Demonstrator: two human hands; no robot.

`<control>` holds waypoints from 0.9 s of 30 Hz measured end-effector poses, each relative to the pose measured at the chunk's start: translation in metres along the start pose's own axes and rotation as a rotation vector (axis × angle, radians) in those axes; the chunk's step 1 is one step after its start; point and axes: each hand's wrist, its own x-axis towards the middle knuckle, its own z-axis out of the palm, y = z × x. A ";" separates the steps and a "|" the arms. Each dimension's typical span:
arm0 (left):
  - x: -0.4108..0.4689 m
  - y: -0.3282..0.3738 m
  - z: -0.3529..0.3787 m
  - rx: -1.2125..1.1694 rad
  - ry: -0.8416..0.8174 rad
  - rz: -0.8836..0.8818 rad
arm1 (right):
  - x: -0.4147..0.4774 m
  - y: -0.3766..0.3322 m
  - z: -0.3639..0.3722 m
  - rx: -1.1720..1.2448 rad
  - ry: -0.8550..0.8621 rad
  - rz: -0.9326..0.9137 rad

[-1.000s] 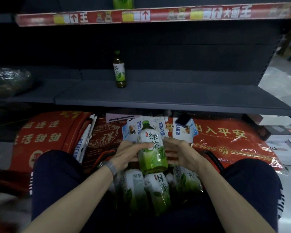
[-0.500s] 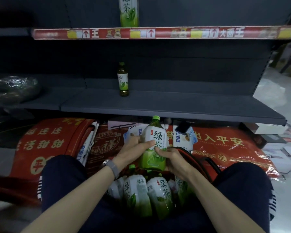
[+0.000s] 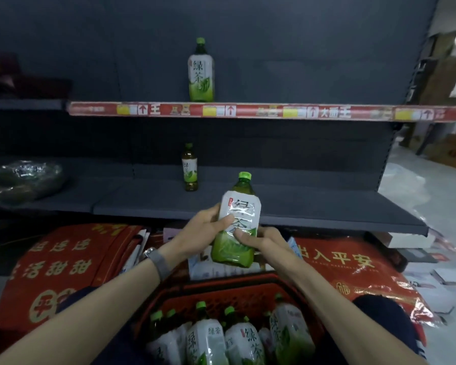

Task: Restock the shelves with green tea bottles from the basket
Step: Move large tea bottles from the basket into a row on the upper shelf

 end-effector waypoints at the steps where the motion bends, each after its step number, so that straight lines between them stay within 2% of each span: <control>1: 0.004 0.013 -0.004 0.012 0.003 0.035 | 0.001 -0.014 -0.002 -0.012 -0.012 -0.019; 9: 0.042 0.116 -0.032 0.030 0.054 0.302 | 0.022 -0.132 -0.019 -0.093 0.026 -0.235; 15: 0.079 0.167 -0.047 0.109 0.188 0.484 | 0.052 -0.203 -0.030 -0.123 0.122 -0.411; 21: 0.123 0.193 -0.065 0.080 0.244 0.591 | 0.094 -0.239 -0.040 -0.140 0.143 -0.575; 27: 0.174 0.204 -0.090 0.028 0.351 0.636 | 0.159 -0.259 -0.044 -0.225 0.225 -0.647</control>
